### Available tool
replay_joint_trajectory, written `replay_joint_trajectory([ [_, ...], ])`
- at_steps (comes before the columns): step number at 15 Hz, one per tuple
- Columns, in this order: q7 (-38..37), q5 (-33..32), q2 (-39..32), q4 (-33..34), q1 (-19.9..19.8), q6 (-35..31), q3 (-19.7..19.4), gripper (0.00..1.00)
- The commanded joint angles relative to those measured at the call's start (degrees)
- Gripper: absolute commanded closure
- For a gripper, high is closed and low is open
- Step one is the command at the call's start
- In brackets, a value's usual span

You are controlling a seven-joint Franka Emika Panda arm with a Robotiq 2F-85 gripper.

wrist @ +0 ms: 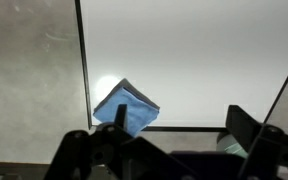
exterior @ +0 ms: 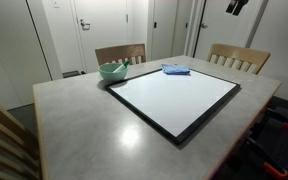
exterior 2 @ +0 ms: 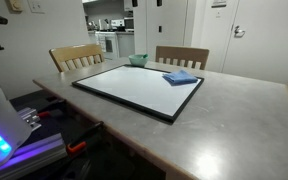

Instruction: Take the marker out of the bowl and use it to write on the board

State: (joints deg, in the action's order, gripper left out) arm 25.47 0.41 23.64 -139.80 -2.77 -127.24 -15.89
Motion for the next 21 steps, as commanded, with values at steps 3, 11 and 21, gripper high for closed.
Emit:
replay_joint_trajectory([
  [3,16.01,7.37,-10.21,6.06,3.78,-2.64,-2.27,0.0],
  [11,20.48,11.02,-14.69,8.84,1.8,-2.87,1.26,0.0],
  [21,55.33,45.34,-22.8,13.04,10.35,-4.58,-4.85,0.0],
])
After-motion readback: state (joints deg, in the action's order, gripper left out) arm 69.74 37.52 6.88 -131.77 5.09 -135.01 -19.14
